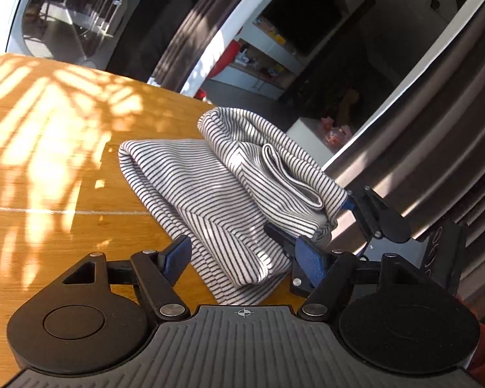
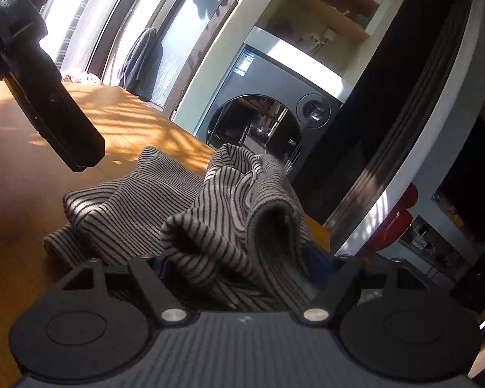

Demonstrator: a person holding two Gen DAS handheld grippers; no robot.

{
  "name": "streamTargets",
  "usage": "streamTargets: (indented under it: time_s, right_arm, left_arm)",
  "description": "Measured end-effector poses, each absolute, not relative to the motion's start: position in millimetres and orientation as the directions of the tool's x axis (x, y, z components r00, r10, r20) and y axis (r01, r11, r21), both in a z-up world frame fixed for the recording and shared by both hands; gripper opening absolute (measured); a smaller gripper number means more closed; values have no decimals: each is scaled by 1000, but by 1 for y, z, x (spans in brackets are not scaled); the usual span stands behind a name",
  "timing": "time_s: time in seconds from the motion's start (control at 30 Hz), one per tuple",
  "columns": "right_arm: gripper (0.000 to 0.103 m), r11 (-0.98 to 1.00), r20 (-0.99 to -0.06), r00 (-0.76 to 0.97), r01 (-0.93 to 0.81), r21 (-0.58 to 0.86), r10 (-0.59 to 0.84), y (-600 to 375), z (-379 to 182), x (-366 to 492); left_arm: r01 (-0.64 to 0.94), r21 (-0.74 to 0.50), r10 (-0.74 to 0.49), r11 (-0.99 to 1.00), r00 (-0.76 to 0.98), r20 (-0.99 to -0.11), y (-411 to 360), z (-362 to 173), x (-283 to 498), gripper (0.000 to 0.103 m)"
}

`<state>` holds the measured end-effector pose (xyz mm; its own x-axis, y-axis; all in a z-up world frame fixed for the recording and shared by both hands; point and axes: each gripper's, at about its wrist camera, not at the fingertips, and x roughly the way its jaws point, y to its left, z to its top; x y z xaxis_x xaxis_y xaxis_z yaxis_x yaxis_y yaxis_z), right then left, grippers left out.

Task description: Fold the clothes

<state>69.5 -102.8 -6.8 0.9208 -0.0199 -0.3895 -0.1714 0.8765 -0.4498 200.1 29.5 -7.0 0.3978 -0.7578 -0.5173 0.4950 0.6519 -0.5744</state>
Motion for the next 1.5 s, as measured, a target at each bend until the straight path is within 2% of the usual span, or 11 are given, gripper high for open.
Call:
streamTargets:
  time_s: [0.03,0.1,0.33,0.53,0.67,0.8,1.0,1.07,1.2,1.4,1.5]
  right_arm:
    - [36,908,-394,919,-168,-384,3,-110,3,73]
    - [29,957,-398,916,-160,-243,52,-126,23,79]
    - [28,938,-319,883,-338,75,344,-141,92,66]
    - [30,918,-512,802,-392,-62,308,-93,23,87]
    - [33,861,-493,837,-417,-292,238,-69,9,70]
    - [38,709,-433,892,-388,-589,129,-26,-10,51]
    - [39,610,-398,914,-363,-705,83,-10,-20,42]
    - [42,630,-431,895,-402,-664,117,-19,-8,38]
    - [76,830,-514,794,-500,-248,325,-90,57,37]
    - [76,960,-421,865,-269,70,273,-162,84,77]
    - [76,978,-523,829,-203,47,197,-157,35,107]
  left_arm:
    - [492,-570,-752,658,392,-529,25,-8,202,66]
    - [504,-545,-737,670,370,-565,12,-14,204,53]
    - [509,-545,-738,667,347,-579,1,-28,207,53]
    - [550,-441,-683,709,377,-626,8,-25,192,56]
    - [528,-388,-631,755,429,-646,42,-14,182,67]
    - [442,-488,-658,753,524,-541,74,21,195,67]
    - [484,-587,-751,649,532,-392,24,57,230,73]
    - [499,-494,-701,713,525,-482,-3,44,235,70]
    - [486,-341,-583,804,533,-614,-19,2,224,74]
    - [424,-485,-643,765,497,-582,2,-18,223,78]
    - [442,-426,-613,789,525,-590,-3,-14,219,78]
